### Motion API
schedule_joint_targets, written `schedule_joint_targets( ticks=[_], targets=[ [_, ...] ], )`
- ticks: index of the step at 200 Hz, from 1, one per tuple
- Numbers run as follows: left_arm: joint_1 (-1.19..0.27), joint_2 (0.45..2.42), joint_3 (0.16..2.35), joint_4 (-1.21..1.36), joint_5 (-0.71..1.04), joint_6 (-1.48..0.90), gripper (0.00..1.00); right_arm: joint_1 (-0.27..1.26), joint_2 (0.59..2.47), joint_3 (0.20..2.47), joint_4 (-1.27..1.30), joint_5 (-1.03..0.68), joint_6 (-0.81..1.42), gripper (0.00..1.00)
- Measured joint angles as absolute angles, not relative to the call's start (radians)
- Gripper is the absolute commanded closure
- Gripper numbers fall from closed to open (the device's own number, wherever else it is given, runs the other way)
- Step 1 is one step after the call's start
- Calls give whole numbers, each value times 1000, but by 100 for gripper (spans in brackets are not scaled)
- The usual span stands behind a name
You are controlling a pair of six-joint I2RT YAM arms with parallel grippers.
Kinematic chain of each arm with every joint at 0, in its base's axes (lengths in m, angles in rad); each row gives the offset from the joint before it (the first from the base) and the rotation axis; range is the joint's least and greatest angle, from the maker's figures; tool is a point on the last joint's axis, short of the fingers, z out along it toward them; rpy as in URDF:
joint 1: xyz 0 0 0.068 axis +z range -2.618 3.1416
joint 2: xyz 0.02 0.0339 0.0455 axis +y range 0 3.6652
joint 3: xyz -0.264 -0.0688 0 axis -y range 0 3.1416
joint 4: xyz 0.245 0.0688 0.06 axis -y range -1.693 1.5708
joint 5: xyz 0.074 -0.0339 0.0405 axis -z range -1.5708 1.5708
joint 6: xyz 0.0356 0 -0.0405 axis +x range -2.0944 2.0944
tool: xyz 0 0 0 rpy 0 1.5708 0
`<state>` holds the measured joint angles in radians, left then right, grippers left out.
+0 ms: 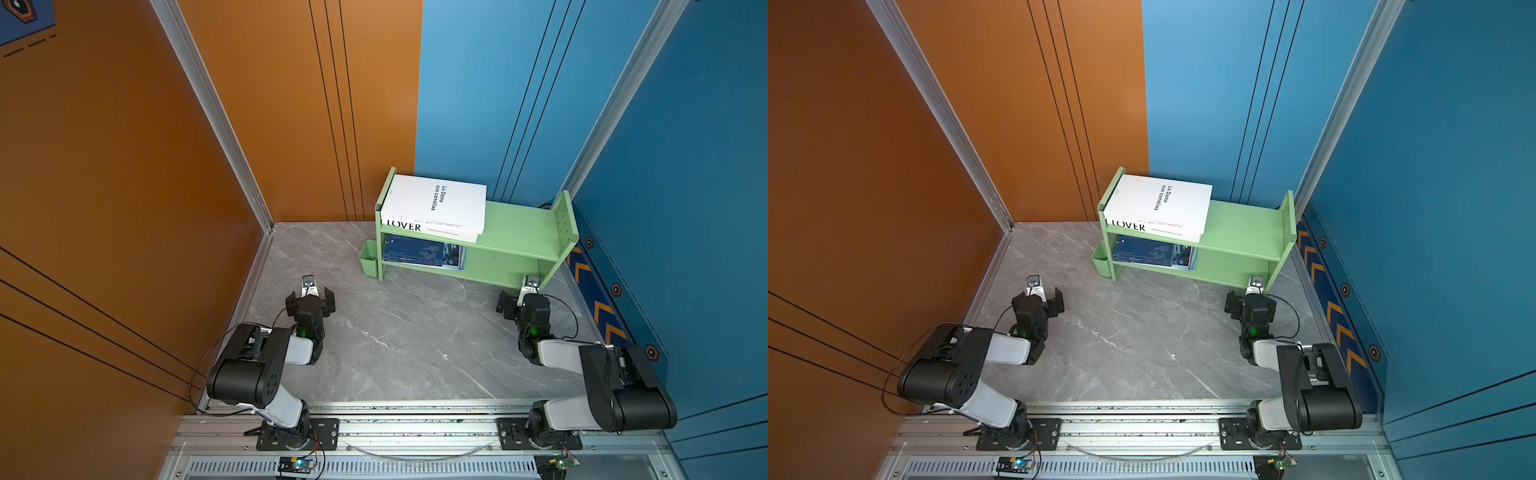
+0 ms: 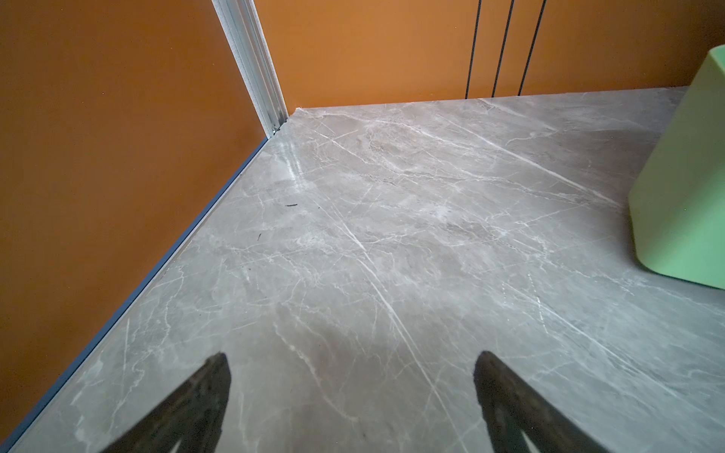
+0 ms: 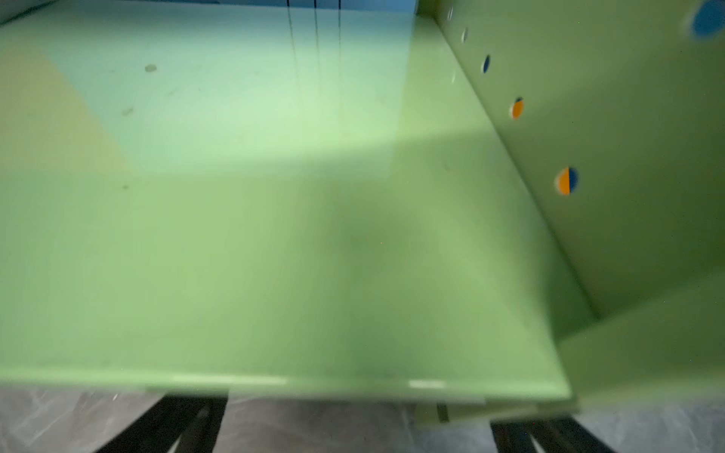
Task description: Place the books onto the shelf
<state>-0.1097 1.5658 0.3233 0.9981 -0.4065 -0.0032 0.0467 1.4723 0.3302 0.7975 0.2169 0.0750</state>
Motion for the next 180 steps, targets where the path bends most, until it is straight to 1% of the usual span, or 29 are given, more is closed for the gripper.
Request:
schedule_joint_targets(
  ticks=[17,51,87,180],
  targets=[
    [-110,1566,324,998,-407,-3,2,46,1527,330,862,226,65,0],
    [-103,1566,329,994,-399,-4,2,27,1531,347,858,197,67,0],
    [-52,1566,344,976,-361,-21,2,13,1532,357,858,165,67,0],
    [-70,1566,344,971,-351,-22,2,18,1532,358,857,176,67,0]
  ],
)
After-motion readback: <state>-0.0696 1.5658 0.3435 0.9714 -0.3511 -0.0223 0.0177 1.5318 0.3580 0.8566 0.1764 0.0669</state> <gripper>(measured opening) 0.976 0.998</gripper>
